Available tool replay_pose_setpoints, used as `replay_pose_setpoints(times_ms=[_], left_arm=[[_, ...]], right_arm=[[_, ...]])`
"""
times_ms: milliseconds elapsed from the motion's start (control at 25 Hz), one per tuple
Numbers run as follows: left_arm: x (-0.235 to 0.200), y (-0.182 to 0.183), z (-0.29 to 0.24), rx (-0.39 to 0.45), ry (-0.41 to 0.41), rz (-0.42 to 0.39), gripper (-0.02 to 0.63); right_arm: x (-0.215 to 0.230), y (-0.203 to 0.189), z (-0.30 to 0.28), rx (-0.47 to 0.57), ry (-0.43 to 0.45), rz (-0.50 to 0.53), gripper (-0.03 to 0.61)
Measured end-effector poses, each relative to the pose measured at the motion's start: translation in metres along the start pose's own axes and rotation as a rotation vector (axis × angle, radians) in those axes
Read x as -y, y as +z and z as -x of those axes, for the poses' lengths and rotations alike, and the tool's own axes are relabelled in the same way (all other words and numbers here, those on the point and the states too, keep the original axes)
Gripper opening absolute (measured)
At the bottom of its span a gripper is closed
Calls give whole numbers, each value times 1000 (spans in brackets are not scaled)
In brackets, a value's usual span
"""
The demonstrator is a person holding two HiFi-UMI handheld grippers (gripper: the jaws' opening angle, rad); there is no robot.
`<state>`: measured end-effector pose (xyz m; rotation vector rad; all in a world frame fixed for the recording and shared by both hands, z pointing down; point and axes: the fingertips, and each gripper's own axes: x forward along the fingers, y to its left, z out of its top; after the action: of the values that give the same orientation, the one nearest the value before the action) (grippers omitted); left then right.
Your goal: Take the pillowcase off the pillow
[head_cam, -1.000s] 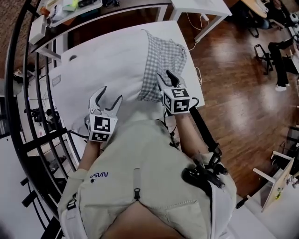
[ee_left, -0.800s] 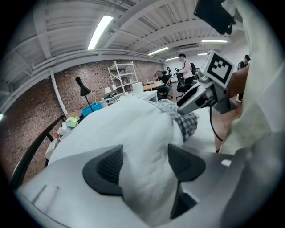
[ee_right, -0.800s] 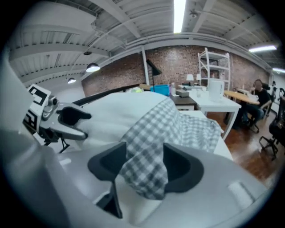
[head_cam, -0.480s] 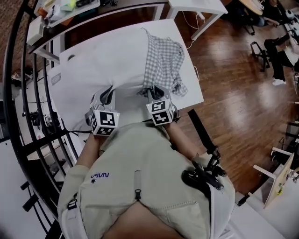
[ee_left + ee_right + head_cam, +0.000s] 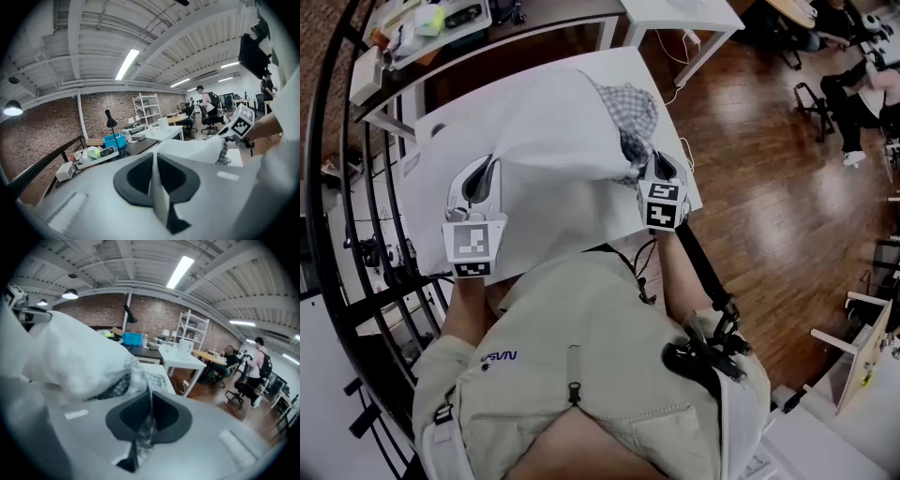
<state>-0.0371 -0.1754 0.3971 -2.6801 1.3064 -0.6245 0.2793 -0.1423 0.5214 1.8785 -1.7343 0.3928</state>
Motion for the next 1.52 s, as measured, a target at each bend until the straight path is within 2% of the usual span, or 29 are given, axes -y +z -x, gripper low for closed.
replay_pose_setpoints(times_ms=[80, 200, 400, 520, 600, 720, 800, 920, 1000, 1080, 1160, 1280, 1400, 1520], left_arm=[[0, 2, 7, 9, -9, 30, 15], [20, -1, 13, 2, -75, 42, 15], [74, -45, 11, -104, -228, 83, 17], [92, -73, 7, -190, -286, 96, 20], [99, -80, 9, -212, -310, 91, 38], [103, -63, 22, -169, -344, 76, 97], [97, -39, 32, -103, -349, 83, 118], [63, -5, 43, 20, -279, 174, 118], [23, -8, 46, 26, -159, 226, 127], [-26, -39, 50, -50, -25, 249, 205], [-68, -78, 61, -144, 90, 305, 294], [-106, -133, 85, -276, 205, 399, 332], [-116, -181, 104, -360, 245, 511, 373], [-105, -219, 100, -382, 210, 627, 387]], right_arm=[[27, -27, -14, -75, -42, -11, 8], [47, -79, -35, -209, -56, 13, 8], [42, -139, -57, -363, -18, 18, 9], [35, -145, -67, -397, 31, 13, 9], [40, -145, -65, -420, 40, -5, 17], [44, -126, -50, -369, 80, -62, 135], [40, -100, -38, -278, 126, -84, 143], [28, -54, -25, -140, 187, -122, 143], [16, -23, -21, -67, 235, -152, 143], [1, 7, -18, -8, 298, -167, 146], [-16, 30, -17, 25, 375, -178, 186], [-40, 44, -18, 14, 493, -198, 244], [-67, 35, -21, -43, 586, -193, 270], [-91, 15, -30, -111, 621, -189, 268]])
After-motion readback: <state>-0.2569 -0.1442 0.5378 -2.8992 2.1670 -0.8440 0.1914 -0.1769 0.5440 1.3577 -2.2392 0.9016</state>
